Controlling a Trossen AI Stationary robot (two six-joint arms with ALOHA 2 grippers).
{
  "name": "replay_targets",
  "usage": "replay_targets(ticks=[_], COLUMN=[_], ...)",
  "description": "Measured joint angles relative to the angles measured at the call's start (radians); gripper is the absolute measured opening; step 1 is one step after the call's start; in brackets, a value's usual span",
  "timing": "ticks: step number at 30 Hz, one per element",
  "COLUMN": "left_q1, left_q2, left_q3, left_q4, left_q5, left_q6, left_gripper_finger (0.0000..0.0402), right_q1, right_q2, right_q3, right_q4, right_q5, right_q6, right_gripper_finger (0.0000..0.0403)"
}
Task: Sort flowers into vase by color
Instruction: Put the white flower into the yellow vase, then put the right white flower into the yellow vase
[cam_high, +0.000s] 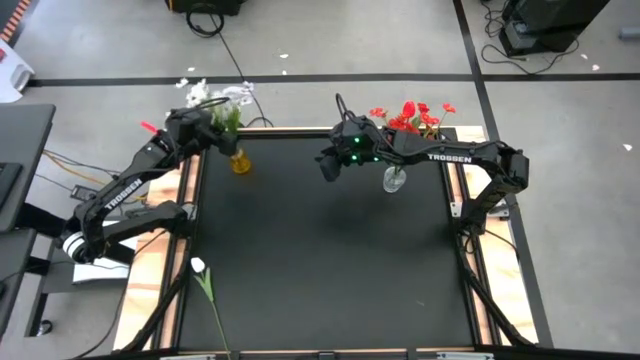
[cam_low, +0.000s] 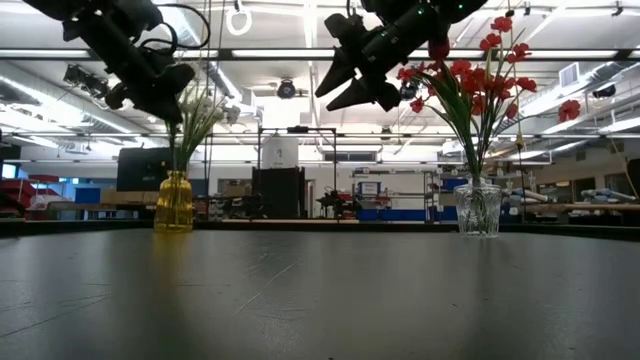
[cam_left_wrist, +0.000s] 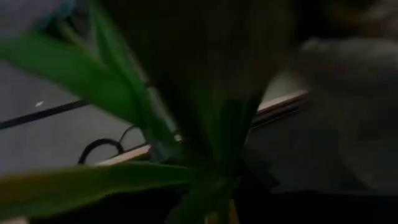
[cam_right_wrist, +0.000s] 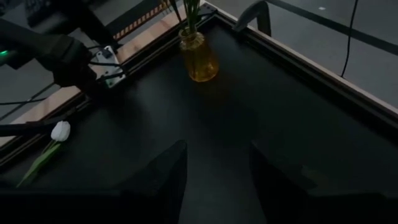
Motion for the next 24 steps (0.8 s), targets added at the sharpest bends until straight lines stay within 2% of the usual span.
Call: replay_targets(ticks=[4,8,16,19,24], left_q1=[0.0,-0.002,-0.004,-0.004,-0.015], left_q2=[0.0,0.0,0.0,0.0,-0.002], left_q3=[0.0,0.0,0.0,0.023,0.122], left_q4=[-0.069,-0.11,-0.138,-0.188,-0.352], left_q5=[-0.052,-0.055,0.025,0.058,0.06], left_q6=[-0.018,-0.049,-0.172,-0.229,-0.217], left_gripper_finger=[0.0113,0.0164,0.0246,0.0264,0.0266], right_q1=[0.0,0.0,0.011,0.035,0.084], right_q2=[0.0,0.0,0.0,0.0,0.0], right_q3=[0.0,0.0,0.0,0.0,0.0], right_q4=[0.0,0.0,-0.001,-0.004,-0.027], right_q5=[0.0,0.0,-0.057,-0.06,-0.06], right_q6=[-0.001,-0.001,0.074,0.101,0.107], right_gripper_finger=[0.018,0.018,0.018,0.018,0.018])
